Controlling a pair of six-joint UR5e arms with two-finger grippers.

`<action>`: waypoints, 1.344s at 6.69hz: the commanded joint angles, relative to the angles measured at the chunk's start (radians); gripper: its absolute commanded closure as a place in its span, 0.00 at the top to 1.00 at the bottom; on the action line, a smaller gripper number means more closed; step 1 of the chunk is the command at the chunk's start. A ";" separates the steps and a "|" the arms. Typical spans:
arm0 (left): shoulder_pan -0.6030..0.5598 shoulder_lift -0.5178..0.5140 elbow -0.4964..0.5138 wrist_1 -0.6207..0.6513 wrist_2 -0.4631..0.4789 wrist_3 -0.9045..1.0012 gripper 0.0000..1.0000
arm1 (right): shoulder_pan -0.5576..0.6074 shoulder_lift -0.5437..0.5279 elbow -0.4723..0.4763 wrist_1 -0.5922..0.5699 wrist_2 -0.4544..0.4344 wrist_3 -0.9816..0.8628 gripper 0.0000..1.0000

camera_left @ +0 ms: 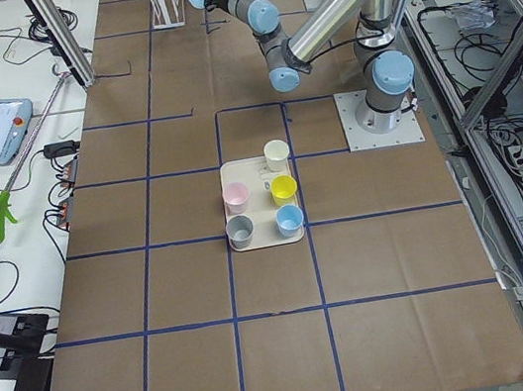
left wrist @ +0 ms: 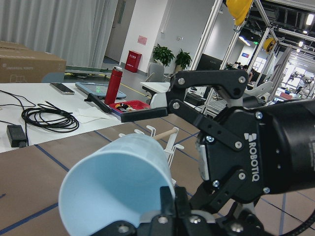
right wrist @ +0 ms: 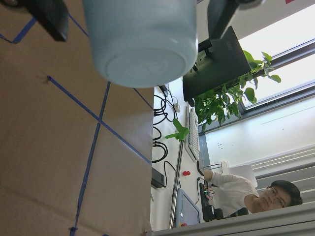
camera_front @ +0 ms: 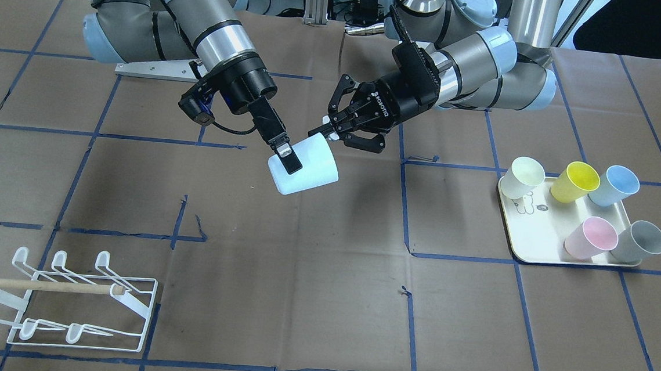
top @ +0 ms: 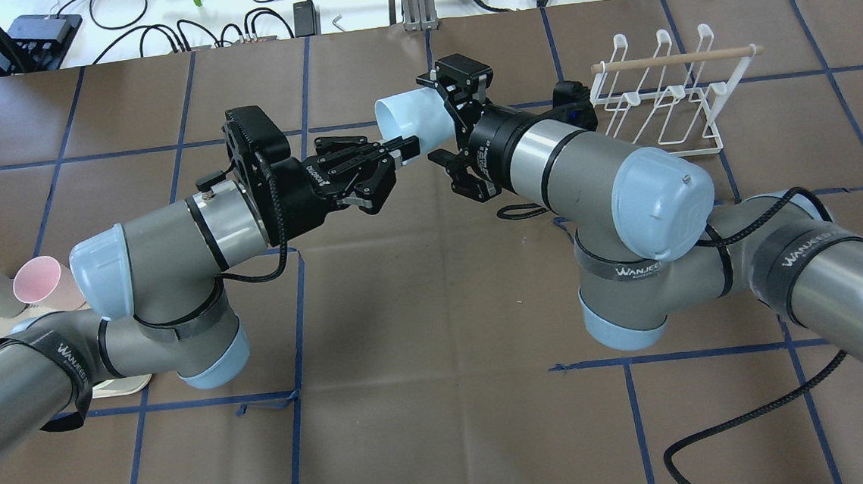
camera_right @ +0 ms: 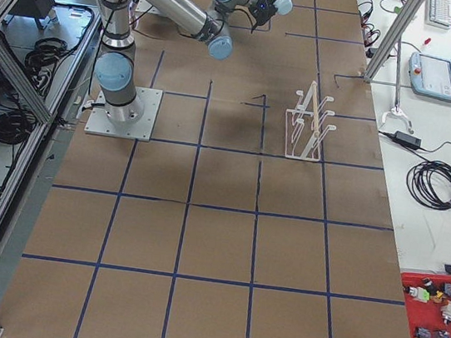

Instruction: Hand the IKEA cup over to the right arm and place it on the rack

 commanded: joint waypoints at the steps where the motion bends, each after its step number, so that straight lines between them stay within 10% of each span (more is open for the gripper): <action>1: 0.000 0.000 0.000 0.002 0.000 0.000 0.04 | 0.002 0.005 -0.001 0.001 0.000 -0.003 0.98; 6: 0.000 -0.001 0.003 0.002 0.000 0.000 0.05 | 0.005 0.001 -0.007 0.028 -0.002 -0.038 0.98; 9: 0.000 0.000 0.003 0.003 0.008 0.001 0.06 | 0.005 0.001 -0.007 0.030 0.009 -0.043 0.62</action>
